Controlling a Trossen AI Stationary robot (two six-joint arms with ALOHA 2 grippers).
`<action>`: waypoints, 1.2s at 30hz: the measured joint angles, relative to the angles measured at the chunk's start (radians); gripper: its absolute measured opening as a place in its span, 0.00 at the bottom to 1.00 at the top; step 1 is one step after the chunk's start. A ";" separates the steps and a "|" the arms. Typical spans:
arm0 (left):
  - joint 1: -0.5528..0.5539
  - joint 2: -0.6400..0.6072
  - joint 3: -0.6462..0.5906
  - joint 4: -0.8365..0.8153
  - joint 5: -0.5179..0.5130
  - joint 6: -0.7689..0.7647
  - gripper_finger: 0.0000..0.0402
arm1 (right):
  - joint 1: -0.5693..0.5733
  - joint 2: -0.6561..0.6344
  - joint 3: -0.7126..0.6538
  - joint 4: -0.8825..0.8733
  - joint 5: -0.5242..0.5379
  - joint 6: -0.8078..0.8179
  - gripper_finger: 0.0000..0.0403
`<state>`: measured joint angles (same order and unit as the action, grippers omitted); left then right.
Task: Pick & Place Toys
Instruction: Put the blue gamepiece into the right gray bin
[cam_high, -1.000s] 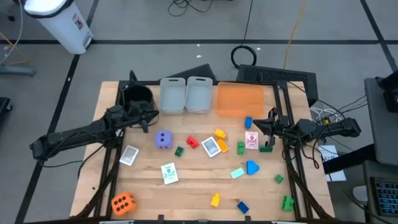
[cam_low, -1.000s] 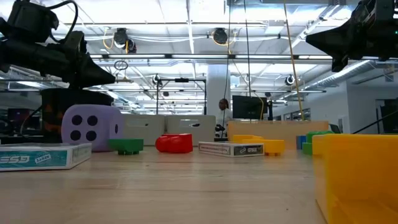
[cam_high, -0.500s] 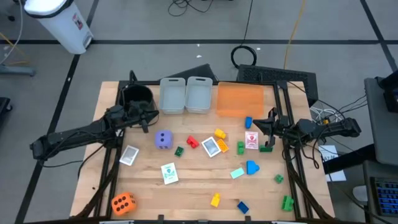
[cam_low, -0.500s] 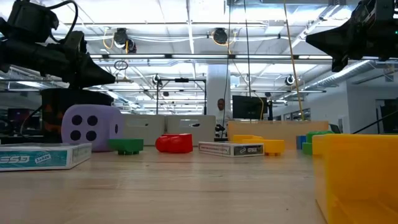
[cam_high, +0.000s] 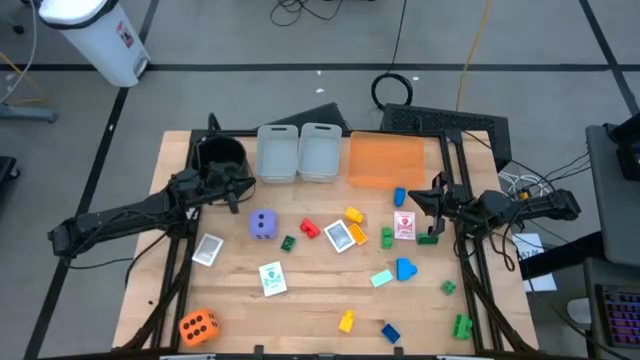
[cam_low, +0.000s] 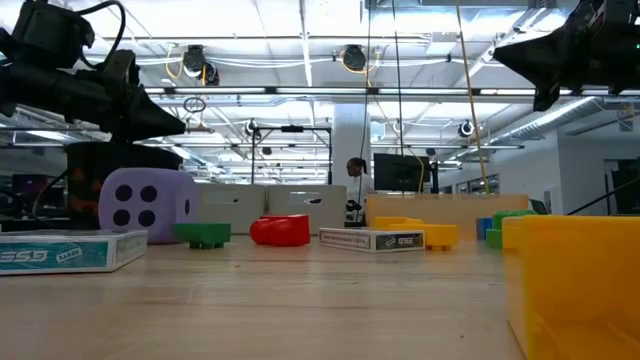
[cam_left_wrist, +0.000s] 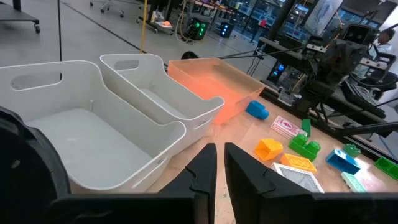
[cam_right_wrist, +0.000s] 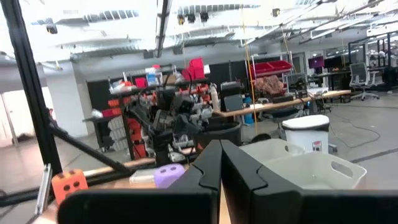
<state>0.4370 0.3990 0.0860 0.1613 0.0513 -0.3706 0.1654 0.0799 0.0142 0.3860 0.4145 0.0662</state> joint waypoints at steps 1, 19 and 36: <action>0.000 0.000 0.000 0.000 0.000 0.000 0.09 | 0.000 0.000 0.000 0.021 0.000 0.000 0.00; -0.002 0.000 0.009 0.548 -0.027 -0.248 0.09 | 0.000 0.377 0.565 -0.092 0.062 -0.263 0.00; -0.099 0.255 0.703 -0.090 0.041 -0.070 0.09 | -0.029 1.043 1.317 -0.595 0.293 -0.083 0.00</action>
<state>0.3378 0.6538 0.7885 0.0712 0.0927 -0.4406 0.1368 1.1233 1.3315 -0.2094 0.7071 -0.0168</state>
